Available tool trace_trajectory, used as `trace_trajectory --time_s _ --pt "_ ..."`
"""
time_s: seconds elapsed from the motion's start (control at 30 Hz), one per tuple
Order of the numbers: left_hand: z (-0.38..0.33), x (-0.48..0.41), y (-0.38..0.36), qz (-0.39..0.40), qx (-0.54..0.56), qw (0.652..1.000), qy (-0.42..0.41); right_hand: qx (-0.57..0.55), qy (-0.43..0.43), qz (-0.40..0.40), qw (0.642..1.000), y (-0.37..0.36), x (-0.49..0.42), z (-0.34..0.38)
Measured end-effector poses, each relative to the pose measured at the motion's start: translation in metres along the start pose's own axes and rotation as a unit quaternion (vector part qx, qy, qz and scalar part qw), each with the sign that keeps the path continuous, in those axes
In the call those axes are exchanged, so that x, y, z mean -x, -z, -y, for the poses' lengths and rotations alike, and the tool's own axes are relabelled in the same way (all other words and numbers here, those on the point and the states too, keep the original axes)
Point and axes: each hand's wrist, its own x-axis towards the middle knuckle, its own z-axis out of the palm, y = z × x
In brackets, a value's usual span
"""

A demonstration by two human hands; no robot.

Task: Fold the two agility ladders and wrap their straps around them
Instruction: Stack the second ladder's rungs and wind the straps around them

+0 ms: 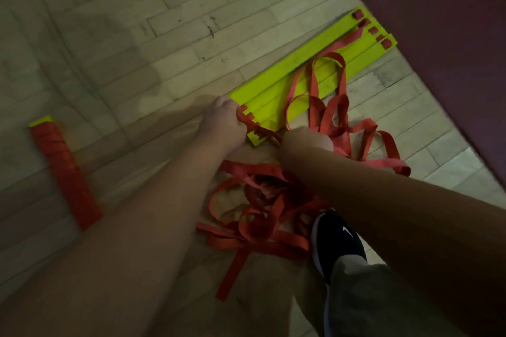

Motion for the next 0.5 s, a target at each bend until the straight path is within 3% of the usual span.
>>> trace_trajectory --time_s 0.1,0.2,0.37,0.5 --pt "0.007 -0.014 -0.005 0.065 -0.036 0.997 -0.015 -0.118 -0.002 -0.028 0.993 0.009 -0.012 0.005" --pt "0.008 -0.022 -0.007 0.119 -0.158 0.980 -0.017 -0.179 0.008 0.002 0.984 0.009 -0.023 0.004" --pt "-0.009 -0.019 0.006 0.103 -0.271 0.956 -0.034 -0.250 -0.008 -0.027 0.968 -0.006 -0.032 -0.005" --pt "-0.012 -0.018 0.008 0.122 -0.262 0.956 -0.051 -0.263 0.001 -0.042 0.964 -0.021 -0.031 -0.009"
